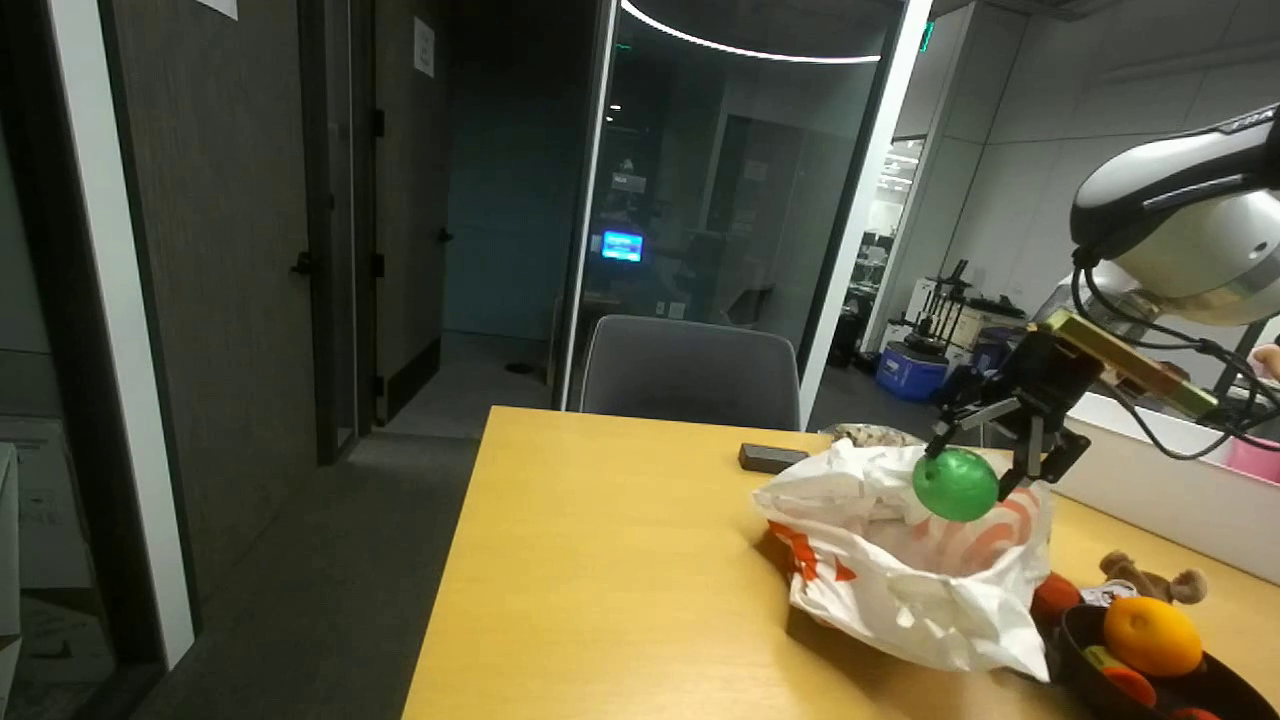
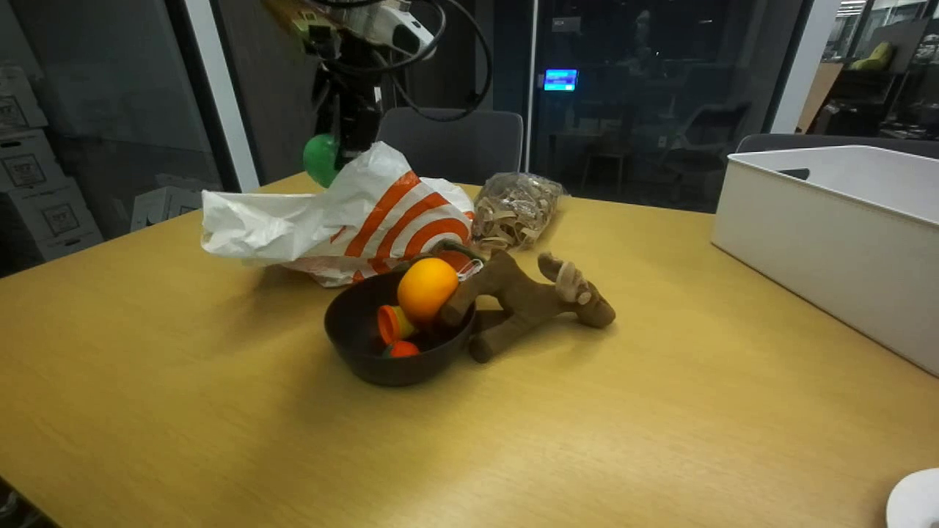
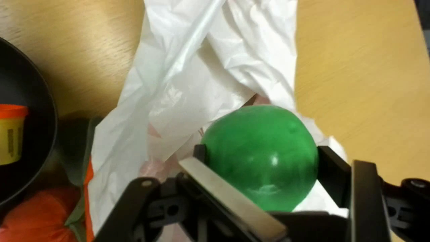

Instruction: Transfer the small bottles and plastic fruits from the plastic to the bowl

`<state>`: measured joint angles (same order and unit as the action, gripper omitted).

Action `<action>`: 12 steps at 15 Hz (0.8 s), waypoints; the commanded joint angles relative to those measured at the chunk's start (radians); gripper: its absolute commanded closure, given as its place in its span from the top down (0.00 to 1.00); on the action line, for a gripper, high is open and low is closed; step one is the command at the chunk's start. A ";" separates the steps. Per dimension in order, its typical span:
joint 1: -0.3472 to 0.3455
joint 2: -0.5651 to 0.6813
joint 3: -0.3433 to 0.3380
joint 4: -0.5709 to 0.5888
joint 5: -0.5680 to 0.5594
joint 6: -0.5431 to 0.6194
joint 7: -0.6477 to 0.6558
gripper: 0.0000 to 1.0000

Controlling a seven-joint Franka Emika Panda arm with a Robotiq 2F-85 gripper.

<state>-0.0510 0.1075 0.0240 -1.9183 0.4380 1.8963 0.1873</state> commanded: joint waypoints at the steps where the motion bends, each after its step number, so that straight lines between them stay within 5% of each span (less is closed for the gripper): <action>1: -0.010 -0.069 -0.021 -0.010 0.074 -0.099 -0.158 0.56; 5: -0.016 -0.140 -0.060 -0.042 0.026 -0.127 -0.133 0.56; 12: -0.080 -0.234 -0.138 -0.219 -0.163 0.001 0.083 0.56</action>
<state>-0.1100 -0.0686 -0.0991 -2.0338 0.3429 1.8200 0.1753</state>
